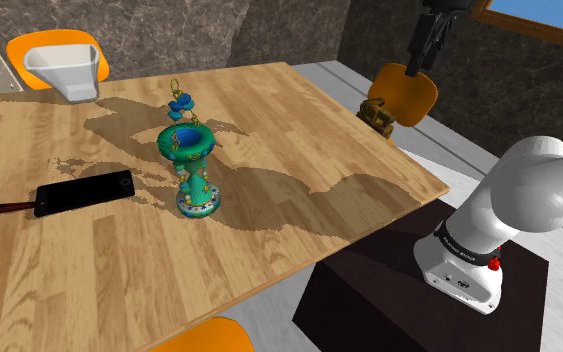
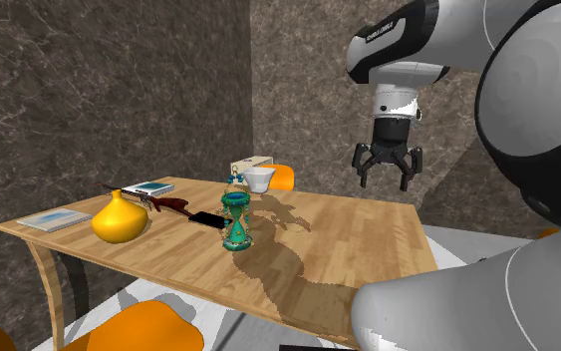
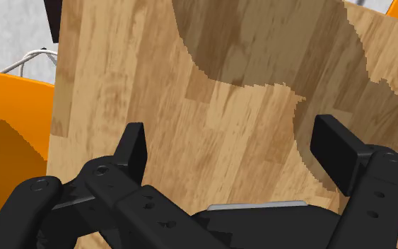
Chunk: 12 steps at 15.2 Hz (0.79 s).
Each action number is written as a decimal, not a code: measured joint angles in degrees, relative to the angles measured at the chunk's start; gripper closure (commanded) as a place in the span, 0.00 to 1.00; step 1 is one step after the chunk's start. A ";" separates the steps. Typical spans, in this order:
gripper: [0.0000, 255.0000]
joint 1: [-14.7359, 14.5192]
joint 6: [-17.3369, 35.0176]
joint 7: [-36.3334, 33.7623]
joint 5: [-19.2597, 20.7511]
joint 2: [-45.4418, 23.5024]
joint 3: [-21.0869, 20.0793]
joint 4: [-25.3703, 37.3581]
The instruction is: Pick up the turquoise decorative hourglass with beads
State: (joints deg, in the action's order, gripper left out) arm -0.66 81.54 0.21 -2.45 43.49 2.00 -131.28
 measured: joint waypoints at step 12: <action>0.00 -1.32 5.58 -19.81 -8.75 -7.15 -13.65 4.57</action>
State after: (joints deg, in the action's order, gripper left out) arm -1.98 87.11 -19.60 -11.20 36.34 -11.64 -126.71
